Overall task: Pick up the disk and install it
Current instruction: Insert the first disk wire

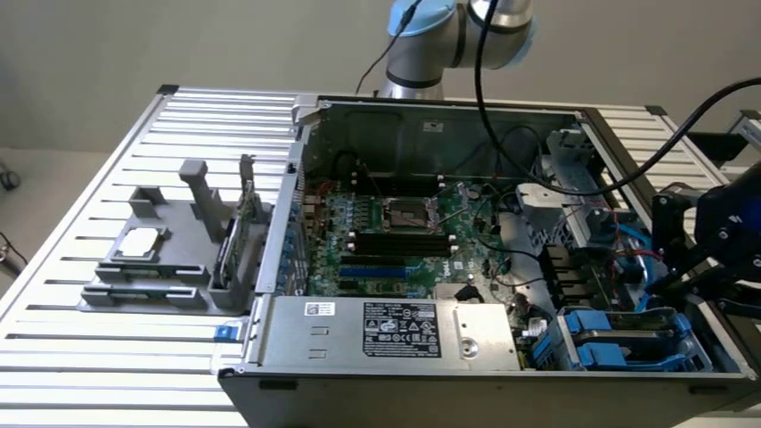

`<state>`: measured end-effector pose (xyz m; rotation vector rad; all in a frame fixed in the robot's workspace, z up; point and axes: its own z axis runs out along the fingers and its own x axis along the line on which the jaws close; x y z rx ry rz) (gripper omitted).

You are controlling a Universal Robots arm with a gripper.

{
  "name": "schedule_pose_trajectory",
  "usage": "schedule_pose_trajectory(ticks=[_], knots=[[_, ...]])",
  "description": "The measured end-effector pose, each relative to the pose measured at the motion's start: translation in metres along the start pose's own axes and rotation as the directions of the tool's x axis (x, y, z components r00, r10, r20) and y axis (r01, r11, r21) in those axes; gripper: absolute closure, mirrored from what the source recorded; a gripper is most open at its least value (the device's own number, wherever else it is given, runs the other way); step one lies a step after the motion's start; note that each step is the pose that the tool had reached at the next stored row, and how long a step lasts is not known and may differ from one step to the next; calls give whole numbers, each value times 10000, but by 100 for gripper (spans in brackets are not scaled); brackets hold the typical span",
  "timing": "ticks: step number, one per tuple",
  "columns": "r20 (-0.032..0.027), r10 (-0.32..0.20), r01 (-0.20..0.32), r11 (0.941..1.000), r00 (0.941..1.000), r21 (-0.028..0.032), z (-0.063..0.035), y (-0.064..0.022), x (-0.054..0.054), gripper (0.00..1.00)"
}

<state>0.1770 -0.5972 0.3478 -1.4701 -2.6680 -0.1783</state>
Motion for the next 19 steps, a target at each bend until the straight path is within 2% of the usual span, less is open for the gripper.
schedule_pose_trajectory(ticks=[4, 9, 11, 15, 19], knots=[[2, 13, -13, 10000, 10000, -1, -28, -26, 22, 84], [88, 20, -21, 10000, 10000, 52, -38, -61, 50, 84], [168, 21, -23, 9999, 9999, 102, -44, -73, 62, 84], [388, 24, -33, 9997, 9992, 239, -46, -89, 81, 84], [542, 26, -44, 9994, 9985, 336, -50, -88, 101, 84]])
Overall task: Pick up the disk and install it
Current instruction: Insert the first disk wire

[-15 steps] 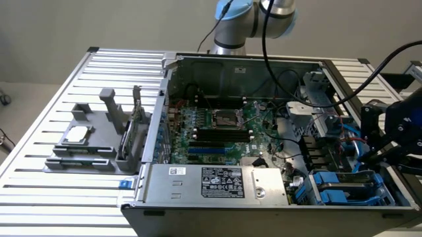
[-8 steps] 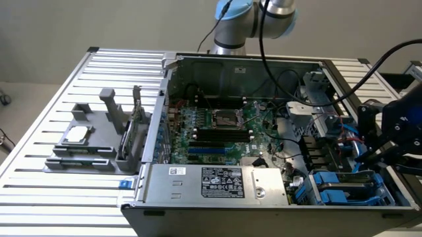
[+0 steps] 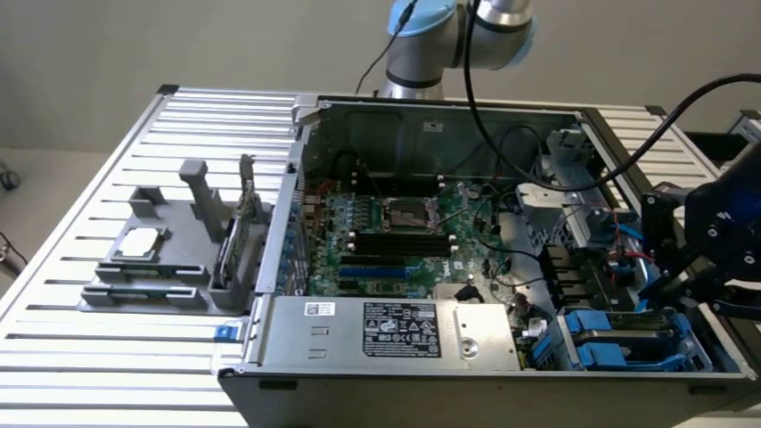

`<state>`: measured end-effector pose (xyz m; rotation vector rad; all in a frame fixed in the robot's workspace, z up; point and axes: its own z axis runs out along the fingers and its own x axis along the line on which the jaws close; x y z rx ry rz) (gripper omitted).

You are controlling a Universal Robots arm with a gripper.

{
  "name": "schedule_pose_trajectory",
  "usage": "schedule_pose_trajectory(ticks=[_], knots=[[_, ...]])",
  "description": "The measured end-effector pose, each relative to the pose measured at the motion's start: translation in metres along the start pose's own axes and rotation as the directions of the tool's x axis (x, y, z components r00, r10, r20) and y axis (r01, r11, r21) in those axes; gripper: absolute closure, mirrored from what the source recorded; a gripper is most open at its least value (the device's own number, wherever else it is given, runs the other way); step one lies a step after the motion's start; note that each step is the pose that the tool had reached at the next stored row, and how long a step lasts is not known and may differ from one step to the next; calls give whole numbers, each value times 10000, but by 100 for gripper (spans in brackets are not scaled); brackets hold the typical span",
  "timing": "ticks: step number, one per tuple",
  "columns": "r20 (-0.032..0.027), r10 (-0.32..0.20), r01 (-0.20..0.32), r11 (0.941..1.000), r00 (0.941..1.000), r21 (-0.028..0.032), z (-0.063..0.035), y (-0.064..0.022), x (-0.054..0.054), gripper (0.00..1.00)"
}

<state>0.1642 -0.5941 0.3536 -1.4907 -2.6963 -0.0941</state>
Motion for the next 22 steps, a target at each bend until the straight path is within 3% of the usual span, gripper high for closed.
schedule_pose_trajectory(ticks=[4, 10, 15, 17, 19, 20, 22], knots=[[85, 16, -16, 10000, 10000, 52, -21, 8, 23, 84], [89, 247, -247, 9997, 9997, 55, -23, -2, 31, 84], [96, 254, -254, 9997, 9996, 62, -18, 3, 127, 84], [128, 254, -255, 9996, 9996, 81, -16, 6, 158, 84], [221, 254, -257, 9996, 9994, 136, -13, 12, 181, 84], [308, 255, -261, 9995, 9992, 188, -11, 15, 191, 84], [607, 254, -276, 9990, 9978, 364, -11, 22, 207, 84]])
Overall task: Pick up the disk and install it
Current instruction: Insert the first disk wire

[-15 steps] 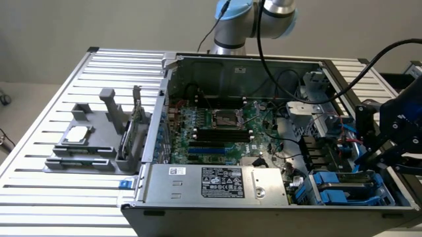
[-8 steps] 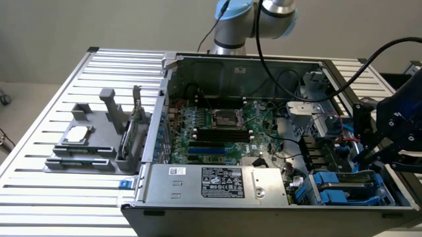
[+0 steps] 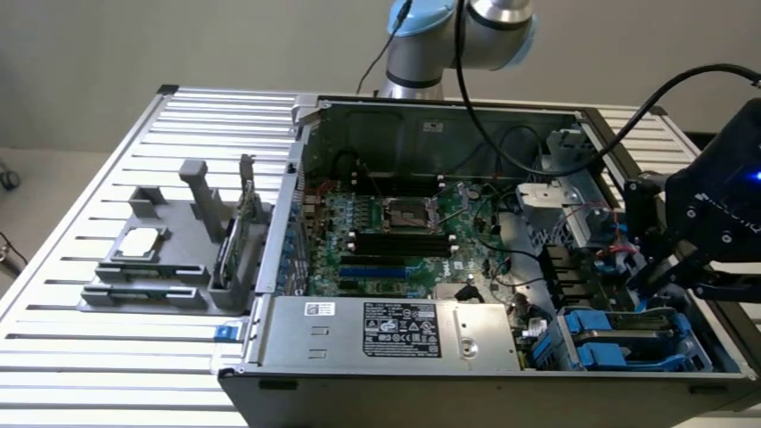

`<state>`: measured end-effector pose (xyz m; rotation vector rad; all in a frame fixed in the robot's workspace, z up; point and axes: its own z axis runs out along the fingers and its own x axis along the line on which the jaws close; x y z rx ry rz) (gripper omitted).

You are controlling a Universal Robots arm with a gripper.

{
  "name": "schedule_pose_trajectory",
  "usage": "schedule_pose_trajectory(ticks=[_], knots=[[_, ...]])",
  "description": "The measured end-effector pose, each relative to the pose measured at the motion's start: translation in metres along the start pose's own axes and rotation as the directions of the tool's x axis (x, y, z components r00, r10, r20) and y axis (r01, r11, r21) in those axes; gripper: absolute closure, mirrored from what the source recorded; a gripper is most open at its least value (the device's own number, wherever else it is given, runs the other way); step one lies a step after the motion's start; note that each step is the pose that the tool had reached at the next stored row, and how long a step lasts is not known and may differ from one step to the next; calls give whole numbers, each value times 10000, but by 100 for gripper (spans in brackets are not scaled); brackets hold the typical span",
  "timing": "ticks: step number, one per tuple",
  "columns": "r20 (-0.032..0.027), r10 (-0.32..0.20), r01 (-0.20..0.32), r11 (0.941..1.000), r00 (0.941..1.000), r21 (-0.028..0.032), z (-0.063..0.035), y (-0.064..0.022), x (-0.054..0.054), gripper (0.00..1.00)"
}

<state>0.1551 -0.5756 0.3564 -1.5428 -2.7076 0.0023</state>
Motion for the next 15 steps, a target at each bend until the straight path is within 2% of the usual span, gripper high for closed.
schedule_pose_trajectory(ticks=[5, 8, 11, 12, 13, 14, 15], knots=[[771, 3, -38, 9990, 9970, 456, 1, 10, 25, 84], [1246, -12, -80, 9973, 9922, 735, 1, 15, 39, 84], [1691, -39, -132, 9949, 9856, 997, 1, 20, 53, 84], [1819, -49, -148, 9941, 9833, 1071, 2, 23, 59, 84], [1917, -58, -162, 9935, 9814, 1128, 0, 27, 67, 84], [1979, -63, -171, 9931, 9802, 1164, 2, 31, 75, 84], [2010, -64, -178, 9928, 9796, 1183, 2, 36, 85, 84]])
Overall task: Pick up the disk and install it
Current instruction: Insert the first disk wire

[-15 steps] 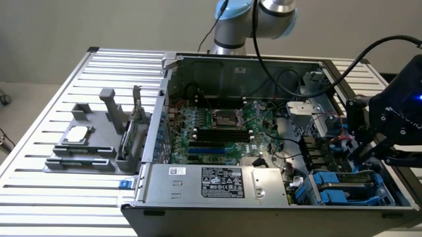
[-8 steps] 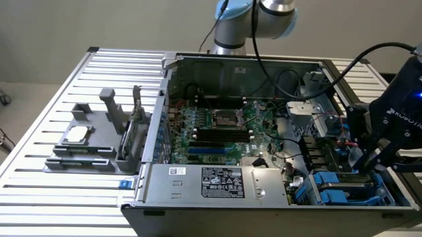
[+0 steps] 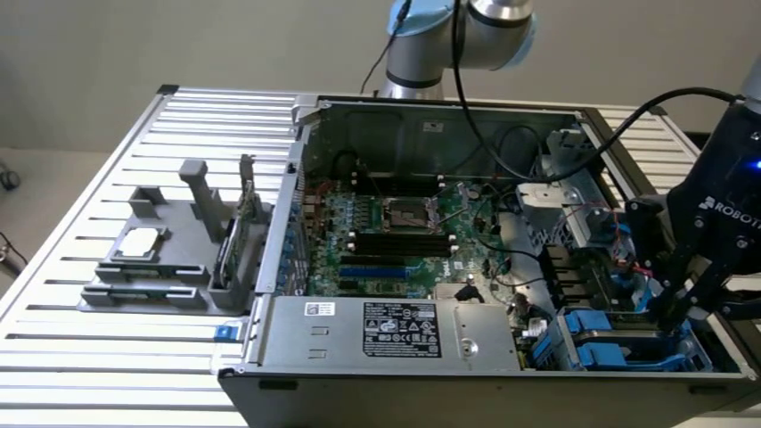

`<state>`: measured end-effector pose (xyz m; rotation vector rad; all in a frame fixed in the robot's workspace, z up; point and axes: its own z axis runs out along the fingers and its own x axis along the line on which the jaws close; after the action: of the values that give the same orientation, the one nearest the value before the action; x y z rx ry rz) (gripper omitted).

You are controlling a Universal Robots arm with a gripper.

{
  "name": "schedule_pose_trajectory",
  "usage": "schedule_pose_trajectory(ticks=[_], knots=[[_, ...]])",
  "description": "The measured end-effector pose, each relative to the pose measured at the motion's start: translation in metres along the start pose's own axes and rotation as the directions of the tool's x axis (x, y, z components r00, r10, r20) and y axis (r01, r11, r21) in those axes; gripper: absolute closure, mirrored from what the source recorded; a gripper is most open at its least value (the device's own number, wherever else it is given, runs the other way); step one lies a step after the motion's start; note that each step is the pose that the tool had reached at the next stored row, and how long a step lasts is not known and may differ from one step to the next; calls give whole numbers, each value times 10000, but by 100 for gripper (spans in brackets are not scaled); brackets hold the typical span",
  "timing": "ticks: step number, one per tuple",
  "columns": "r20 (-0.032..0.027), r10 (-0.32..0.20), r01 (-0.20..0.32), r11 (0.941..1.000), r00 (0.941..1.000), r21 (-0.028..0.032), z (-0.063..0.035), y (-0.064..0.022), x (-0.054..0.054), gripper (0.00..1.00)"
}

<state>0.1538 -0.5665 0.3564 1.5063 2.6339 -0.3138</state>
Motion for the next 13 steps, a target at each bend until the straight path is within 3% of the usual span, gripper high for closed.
schedule_pose_trajectory(ticks=[3, 7, 9, 13], knots=[[44, 18, -18, 10000, 10000, 30, -7, 14, 26, 84], [45, 20, -20, 10000, 10000, 32, -7, 15, 26, 84], [22, 181, -181, 9998, 9998, 62, -7, 15, 27, 84], [-65, 873, -872, 9960, 9962, 194, -6, 15, 27, 84]])
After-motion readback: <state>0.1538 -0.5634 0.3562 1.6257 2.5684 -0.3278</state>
